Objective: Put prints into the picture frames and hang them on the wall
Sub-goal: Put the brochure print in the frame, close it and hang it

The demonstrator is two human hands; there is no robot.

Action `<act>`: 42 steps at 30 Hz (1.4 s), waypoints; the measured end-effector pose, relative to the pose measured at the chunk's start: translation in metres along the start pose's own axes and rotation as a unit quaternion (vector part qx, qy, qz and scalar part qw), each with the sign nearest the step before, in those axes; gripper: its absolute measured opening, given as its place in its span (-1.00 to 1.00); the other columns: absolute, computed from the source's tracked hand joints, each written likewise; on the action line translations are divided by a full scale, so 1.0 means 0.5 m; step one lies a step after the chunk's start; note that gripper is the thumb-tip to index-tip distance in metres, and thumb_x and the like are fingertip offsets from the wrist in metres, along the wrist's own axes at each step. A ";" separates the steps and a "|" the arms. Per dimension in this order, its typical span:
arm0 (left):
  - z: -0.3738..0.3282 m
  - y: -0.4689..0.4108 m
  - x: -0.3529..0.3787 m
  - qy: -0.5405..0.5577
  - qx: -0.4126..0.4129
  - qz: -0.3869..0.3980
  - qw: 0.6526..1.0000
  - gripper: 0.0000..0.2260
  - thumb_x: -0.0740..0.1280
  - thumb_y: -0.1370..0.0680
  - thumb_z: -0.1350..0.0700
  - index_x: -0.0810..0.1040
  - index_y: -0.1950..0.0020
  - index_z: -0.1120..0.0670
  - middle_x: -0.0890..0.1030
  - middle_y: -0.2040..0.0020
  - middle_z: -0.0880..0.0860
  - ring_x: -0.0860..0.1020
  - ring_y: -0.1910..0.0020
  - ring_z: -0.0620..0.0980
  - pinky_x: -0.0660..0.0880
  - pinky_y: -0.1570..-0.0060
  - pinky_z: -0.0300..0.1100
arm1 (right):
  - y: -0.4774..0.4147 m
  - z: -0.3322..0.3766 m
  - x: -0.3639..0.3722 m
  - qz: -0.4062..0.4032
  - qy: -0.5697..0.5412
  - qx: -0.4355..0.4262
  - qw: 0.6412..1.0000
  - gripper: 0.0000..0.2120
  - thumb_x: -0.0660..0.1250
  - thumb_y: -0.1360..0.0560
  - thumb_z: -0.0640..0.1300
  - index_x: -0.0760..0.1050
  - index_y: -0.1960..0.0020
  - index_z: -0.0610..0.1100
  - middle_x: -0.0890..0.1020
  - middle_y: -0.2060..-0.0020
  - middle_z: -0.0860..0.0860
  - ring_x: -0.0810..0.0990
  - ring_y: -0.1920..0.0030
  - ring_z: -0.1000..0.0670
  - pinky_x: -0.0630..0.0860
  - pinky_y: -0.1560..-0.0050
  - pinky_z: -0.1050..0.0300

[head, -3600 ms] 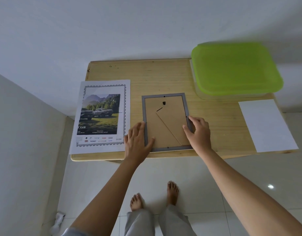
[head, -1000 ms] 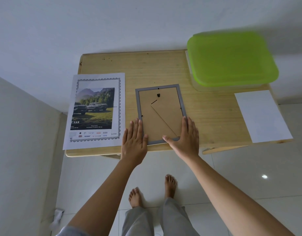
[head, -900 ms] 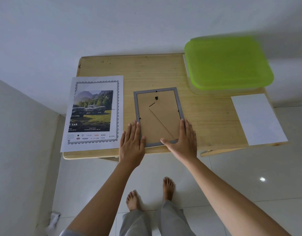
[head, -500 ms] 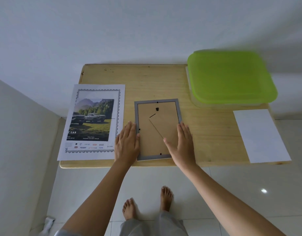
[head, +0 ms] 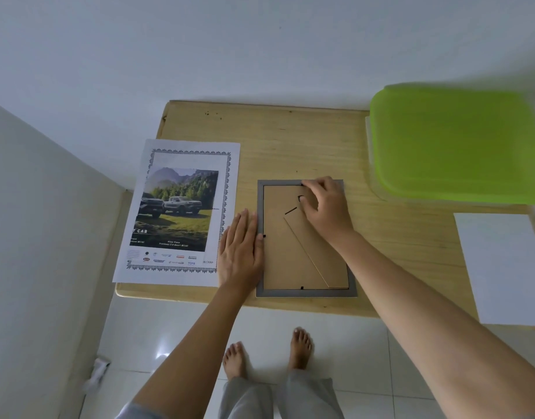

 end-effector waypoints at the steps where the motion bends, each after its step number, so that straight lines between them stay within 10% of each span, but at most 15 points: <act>1: 0.000 -0.001 0.000 0.001 0.000 0.000 1.000 -0.49 -0.13 -0.57 -0.12 0.11 -0.50 -0.03 0.11 -0.52 -0.07 -0.04 -0.47 -0.21 -0.12 -0.45 -0.22 | 0.001 -0.004 0.002 -0.001 -0.003 -0.002 1.000 -0.67 0.31 -0.47 -0.14 0.49 -0.22 -0.19 0.50 -0.03 -0.15 0.45 -0.07 -0.15 0.43 -0.08 0.05; 42: -0.004 0.003 -0.003 -0.009 0.004 -0.013 1.000 -0.50 -0.11 -0.56 -0.11 0.14 -0.49 -0.04 0.15 -0.51 -0.05 0.02 -0.48 -0.18 -0.10 -0.44 -0.22 | 0.012 0.024 0.009 -0.011 0.062 -0.003 0.998 -0.71 0.28 -0.52 -0.19 0.50 -0.20 -0.27 0.55 -0.07 -0.17 0.46 -0.08 -0.21 0.48 -0.02 -0.05</act>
Point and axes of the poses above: each hand's wrist, its own y-axis away from the middle knuckle, its own x-axis out of the palm, z = x × y, the point moved 1 cm from there along -y, towards the middle knuckle
